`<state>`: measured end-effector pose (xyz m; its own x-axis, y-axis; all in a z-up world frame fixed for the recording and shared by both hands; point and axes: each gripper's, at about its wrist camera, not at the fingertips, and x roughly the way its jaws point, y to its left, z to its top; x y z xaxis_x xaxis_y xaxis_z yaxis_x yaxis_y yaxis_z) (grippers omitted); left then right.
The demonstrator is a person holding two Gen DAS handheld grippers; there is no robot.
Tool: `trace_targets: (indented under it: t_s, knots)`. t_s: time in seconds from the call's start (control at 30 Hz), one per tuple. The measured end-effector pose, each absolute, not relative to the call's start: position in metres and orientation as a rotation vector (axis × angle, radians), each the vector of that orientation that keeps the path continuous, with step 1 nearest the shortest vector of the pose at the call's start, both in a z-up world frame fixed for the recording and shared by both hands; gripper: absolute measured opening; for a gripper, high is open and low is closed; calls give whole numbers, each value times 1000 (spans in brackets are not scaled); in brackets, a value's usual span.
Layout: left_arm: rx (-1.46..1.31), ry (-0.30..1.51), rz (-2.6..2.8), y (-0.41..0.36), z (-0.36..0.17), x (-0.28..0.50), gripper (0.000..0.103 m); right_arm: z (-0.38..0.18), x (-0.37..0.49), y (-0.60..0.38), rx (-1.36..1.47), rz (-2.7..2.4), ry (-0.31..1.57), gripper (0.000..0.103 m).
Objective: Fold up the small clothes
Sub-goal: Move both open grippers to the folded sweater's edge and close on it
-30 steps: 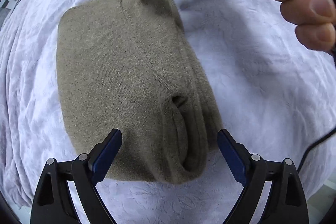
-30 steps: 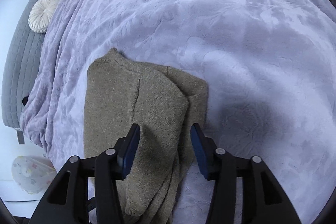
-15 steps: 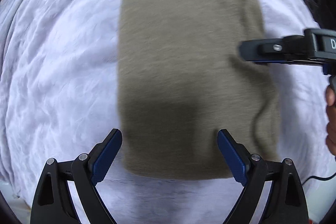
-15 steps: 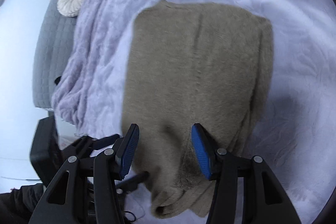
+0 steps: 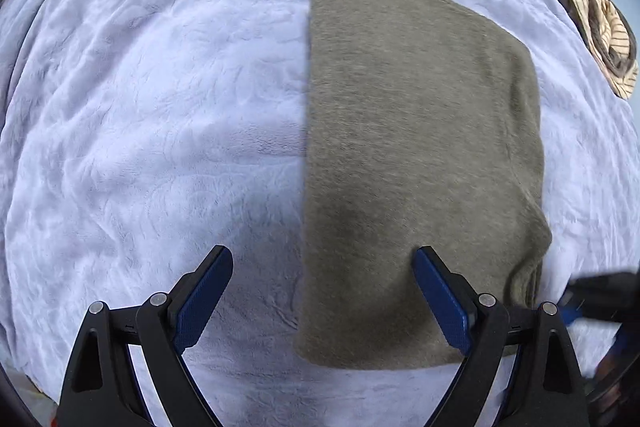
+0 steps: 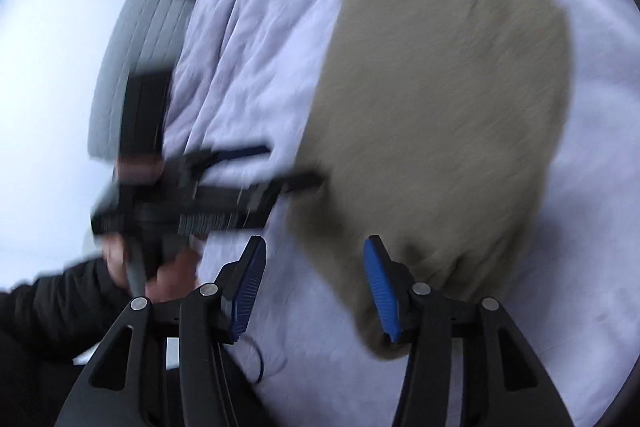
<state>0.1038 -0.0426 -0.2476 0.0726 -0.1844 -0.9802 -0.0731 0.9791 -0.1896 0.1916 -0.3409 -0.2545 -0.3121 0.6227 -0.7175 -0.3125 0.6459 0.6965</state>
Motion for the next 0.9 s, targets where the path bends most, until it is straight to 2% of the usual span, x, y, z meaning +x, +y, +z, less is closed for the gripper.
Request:
trace_targets:
  t_s: [0.1, 0.17, 0.23, 0.3, 0.33, 0.4, 0.43, 0.47, 0.57, 0.7, 0.8, 0.83, 0.87, 0.9]
  knots:
    - [-199, 1500, -92, -36, -249, 105, 93, -284, 177, -351, 166, 833, 1695, 54]
    - [-187, 1497, -94, -33, -248, 107, 93, -295, 183, -383, 316, 758, 1709, 49]
    - [-180, 1492, -98, -31, -246, 117, 93, -290, 188, -409, 389, 700, 1688, 48]
    - [-158, 1480, -122, -29, -243, 120, 93, -269, 197, -428, 302, 590, 1616, 52]
    - [-147, 1473, -140, -29, -240, 122, 93, -256, 201, -435, 283, 567, 1569, 54]
    - [-135, 1465, -195, -32, -237, 129, 93, -232, 214, -450, 286, 517, 1479, 70]
    - [-144, 1468, -229, -35, -237, 135, 93, -224, 222, -455, 276, 464, 1436, 84]
    - [-160, 1475, -266, -40, -238, 141, 93, -220, 230, -458, 276, 440, 1410, 87]
    - [-201, 1512, -344, -52, -250, 163, 93, -233, 252, -451, 301, 455, 1441, 87]
    - [-218, 1563, -354, -69, -274, 168, 93, -277, 267, -412, 324, 518, 1548, 87]
    - [-276, 1593, -367, -68, -295, 172, 103, -309, 268, -391, 248, 478, 1595, 87]
    - [-309, 1605, -378, -68, -302, 174, 103, -316, 270, -389, 271, 467, 1596, 87]
    - [-341, 1619, -396, -69, -307, 175, 102, -320, 272, -388, 304, 461, 1584, 87]
    - [-357, 1622, -412, -70, -308, 176, 91, -321, 274, -386, 323, 459, 1576, 85]
